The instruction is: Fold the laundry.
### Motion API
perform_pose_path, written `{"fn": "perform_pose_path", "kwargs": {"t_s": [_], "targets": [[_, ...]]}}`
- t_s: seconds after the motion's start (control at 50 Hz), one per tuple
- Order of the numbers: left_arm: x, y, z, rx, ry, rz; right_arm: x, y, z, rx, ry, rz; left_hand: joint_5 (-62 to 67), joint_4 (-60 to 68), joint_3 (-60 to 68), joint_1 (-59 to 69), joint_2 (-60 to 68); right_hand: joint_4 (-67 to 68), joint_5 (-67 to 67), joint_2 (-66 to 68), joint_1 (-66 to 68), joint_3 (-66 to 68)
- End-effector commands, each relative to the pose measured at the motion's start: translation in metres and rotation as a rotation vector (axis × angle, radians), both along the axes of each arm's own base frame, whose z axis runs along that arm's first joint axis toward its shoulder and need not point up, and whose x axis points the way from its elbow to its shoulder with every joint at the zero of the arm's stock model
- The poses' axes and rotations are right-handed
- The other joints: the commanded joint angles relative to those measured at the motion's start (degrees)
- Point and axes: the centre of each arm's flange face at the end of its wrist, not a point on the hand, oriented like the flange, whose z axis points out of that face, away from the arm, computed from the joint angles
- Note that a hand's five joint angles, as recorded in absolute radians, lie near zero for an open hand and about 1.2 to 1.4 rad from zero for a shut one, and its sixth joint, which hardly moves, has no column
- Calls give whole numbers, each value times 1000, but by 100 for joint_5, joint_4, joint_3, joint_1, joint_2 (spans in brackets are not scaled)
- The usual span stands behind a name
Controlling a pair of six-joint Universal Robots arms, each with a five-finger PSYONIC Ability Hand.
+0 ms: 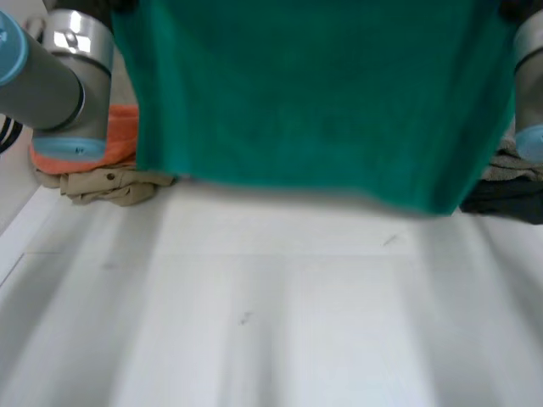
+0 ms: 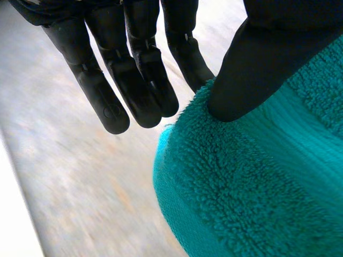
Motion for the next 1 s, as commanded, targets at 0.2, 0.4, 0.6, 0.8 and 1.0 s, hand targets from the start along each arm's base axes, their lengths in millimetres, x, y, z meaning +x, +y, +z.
{"fn": "perform_pose_path", "kwargs": {"t_s": [0.2, 0.4, 0.6, 0.8, 1.0], "targets": [[13, 15, -89, 272, -16, 39, 10, 11, -92, 262, 87, 133, 1365, 1115, 1161, 1373, 1135, 1137, 1317, 1259, 1495, 1180], [14, 68, -197, 558, -311, 49, 6, 35, -195, 640, 228, 147, 1365, 1115, 1161, 1373, 1135, 1137, 1317, 1259, 1495, 1180], [55, 171, -209, 754, -779, 123, -19, 120, -214, 995, 529, 150, 1365, 1115, 1161, 1373, 1135, 1137, 1317, 1259, 1495, 1180], [81, 243, -191, 959, -972, 35, -54, 185, -185, 1092, 794, 149, 1365, 1115, 1161, 1373, 1135, 1137, 1317, 1259, 1495, 1180], [52, 174, -190, 705, -840, 103, -24, 134, -201, 850, 688, 130, 1365, 1115, 1161, 1373, 1135, 1137, 1317, 1259, 1495, 1180]]}}
